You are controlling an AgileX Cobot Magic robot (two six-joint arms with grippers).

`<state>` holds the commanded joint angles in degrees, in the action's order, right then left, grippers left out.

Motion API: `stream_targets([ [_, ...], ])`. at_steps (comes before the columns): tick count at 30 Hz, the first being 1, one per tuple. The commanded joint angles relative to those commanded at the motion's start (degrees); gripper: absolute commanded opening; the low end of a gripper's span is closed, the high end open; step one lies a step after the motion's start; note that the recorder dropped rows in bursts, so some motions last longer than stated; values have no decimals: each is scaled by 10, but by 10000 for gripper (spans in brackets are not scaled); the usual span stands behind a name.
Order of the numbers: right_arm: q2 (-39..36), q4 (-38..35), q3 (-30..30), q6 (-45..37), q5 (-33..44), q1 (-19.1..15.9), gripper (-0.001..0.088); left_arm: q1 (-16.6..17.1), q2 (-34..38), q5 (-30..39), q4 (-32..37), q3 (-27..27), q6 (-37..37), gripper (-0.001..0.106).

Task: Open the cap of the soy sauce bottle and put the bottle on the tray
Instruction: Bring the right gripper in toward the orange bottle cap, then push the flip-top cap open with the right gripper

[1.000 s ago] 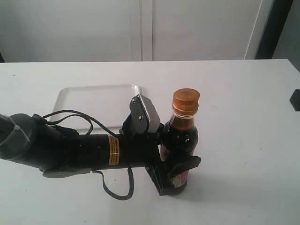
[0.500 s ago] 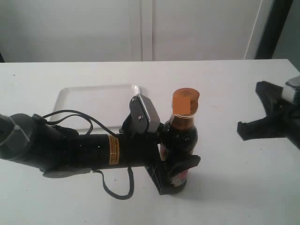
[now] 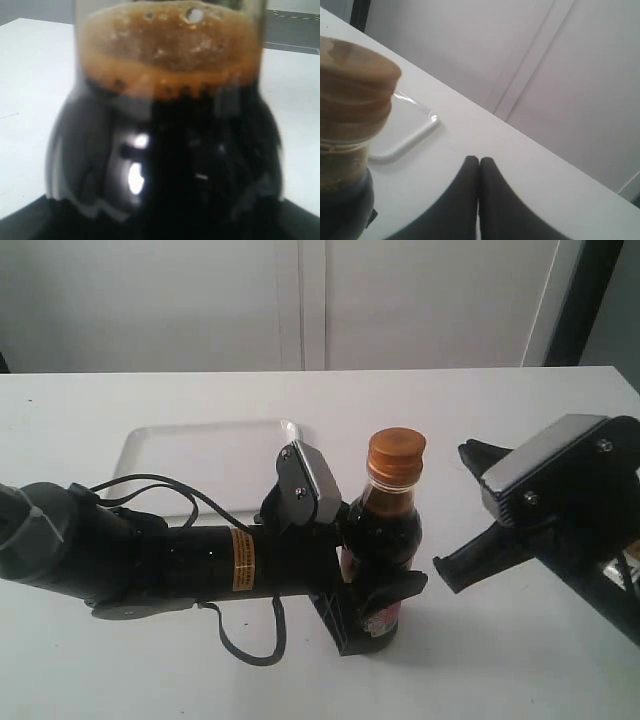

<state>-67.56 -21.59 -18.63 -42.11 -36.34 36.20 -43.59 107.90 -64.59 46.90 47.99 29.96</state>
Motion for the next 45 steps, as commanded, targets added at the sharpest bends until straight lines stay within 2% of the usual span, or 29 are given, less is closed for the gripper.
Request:
stream_targets([
  [3, 0, -28, -12, -54, 7, 27, 0, 0, 0, 0, 0, 0, 0, 0],
  [9, 0, -41, -22, -63, 17, 62, 0, 0, 0, 0, 0, 0, 0, 0],
  [17, 0, -41, -63, -72, 62, 62, 0, 0, 0, 2, 0, 0, 0, 0],
  [29, 0, -58, -72, -72, 81, 62, 0, 0, 0, 5, 0, 0, 0, 0],
  [45, 0, -72, -158, -72, 106, 62, 0, 0, 0, 17, 5, 0, 0, 0],
])
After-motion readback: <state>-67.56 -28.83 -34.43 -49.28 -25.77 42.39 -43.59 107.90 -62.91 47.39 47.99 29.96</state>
